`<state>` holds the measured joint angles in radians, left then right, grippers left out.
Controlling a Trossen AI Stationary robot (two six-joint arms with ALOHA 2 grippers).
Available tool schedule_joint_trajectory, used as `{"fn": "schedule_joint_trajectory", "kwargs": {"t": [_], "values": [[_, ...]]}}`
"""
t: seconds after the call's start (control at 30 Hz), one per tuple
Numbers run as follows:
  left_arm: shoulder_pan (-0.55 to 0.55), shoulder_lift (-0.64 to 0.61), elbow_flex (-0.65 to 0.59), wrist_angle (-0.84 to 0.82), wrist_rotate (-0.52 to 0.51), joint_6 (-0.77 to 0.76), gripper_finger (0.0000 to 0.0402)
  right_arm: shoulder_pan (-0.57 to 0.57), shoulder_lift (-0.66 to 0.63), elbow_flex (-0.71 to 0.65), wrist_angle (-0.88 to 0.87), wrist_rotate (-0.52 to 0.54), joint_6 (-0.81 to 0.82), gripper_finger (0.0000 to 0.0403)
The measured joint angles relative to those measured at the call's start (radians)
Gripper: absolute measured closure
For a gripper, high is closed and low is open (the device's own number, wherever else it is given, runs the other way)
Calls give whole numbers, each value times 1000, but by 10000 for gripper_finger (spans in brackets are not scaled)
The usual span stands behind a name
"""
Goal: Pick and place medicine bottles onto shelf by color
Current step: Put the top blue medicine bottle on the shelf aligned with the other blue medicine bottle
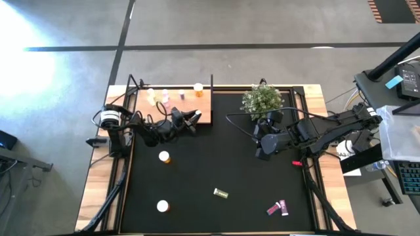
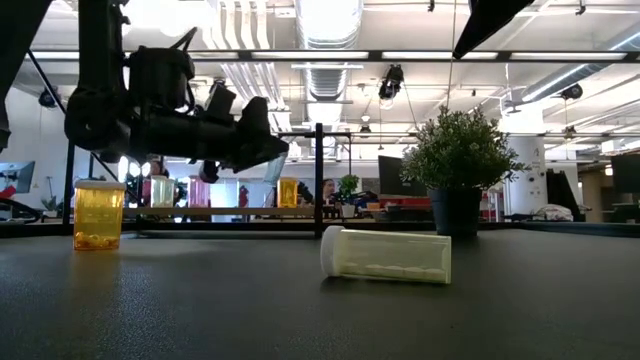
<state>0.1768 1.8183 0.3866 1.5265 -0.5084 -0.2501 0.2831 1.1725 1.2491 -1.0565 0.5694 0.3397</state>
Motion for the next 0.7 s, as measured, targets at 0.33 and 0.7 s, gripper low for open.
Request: {"fn": "schedule_joint_trajectory", "kwargs": {"t": [0.33,0.7], "values": [[-31,-9,1,1,-111,54,301,0,0,0,0,0,0,168],[-28,102,23,1,-256,55,301,0,0,0,0,0,0,168]]}}
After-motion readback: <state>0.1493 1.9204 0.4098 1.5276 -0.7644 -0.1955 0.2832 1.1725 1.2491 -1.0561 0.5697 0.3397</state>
